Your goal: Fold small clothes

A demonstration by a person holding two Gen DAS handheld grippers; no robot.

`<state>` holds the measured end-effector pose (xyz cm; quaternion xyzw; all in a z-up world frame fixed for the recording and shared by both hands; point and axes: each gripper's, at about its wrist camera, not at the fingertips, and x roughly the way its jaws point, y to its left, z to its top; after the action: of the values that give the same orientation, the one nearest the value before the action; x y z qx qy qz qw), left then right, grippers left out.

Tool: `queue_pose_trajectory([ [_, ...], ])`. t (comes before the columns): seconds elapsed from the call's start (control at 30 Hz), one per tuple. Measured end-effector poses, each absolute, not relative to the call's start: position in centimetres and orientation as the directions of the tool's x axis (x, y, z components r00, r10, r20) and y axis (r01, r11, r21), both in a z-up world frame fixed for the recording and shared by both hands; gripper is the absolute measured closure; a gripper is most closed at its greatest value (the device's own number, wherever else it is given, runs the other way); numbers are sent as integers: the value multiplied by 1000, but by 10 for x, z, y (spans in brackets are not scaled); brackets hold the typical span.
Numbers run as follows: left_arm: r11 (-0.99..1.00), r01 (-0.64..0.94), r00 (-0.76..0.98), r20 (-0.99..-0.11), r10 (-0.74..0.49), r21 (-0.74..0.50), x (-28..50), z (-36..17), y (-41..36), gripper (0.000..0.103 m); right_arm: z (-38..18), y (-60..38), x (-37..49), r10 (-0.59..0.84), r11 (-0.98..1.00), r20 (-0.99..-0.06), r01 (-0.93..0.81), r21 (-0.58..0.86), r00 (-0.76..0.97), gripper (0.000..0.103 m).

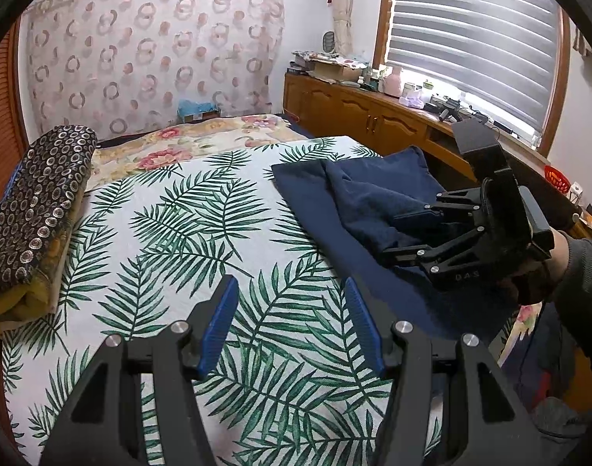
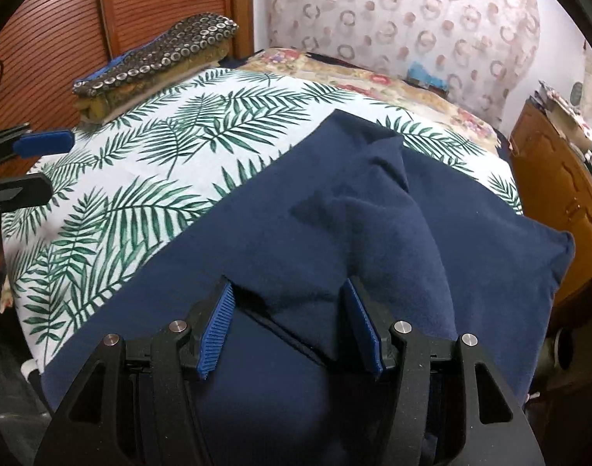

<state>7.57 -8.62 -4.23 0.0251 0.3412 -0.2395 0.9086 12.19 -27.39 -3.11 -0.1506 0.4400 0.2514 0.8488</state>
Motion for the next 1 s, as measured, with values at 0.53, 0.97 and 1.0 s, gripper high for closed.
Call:
queue_pose_trajectory([
  [0.53, 878, 461, 638, -641, -427, -126, 74, -47, -92, 47, 43, -365, 160, 185, 936, -685, -338, -95, 705, 95],
  [0.97, 861, 490, 602, -662, -446, -135, 75, -56, -108, 47, 48, -437, 167, -7, 991, -683, -85, -101, 731, 60],
  [1.0, 859, 494, 597, -665, -449, -137, 75, -57, -111, 47, 46, -436, 159, 12, 991, -685, -99, -87, 728, 59],
])
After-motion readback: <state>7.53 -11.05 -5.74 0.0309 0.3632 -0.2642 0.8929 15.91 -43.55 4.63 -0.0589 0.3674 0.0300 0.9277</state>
